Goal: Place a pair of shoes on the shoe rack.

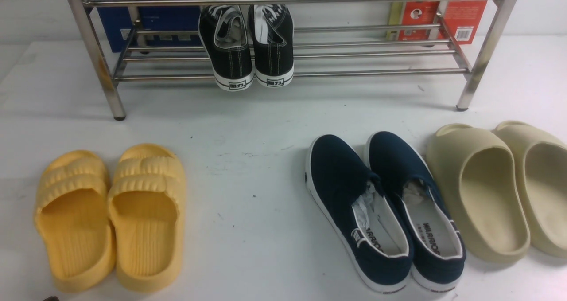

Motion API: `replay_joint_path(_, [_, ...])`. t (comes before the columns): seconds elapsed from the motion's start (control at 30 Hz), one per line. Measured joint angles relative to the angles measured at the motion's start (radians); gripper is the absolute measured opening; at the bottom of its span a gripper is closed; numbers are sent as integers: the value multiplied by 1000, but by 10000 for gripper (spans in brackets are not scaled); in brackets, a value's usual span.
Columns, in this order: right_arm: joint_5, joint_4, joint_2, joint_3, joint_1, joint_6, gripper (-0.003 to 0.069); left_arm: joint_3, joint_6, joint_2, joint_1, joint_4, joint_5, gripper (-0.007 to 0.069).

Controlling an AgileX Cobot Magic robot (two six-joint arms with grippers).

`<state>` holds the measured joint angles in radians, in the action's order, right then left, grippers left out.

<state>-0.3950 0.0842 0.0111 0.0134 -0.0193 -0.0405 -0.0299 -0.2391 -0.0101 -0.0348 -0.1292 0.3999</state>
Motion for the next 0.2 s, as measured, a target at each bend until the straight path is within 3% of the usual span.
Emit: replay_joint_path(0.2, [0,0,0,0,0,0,239,0,0,0,0,0,0,-8])
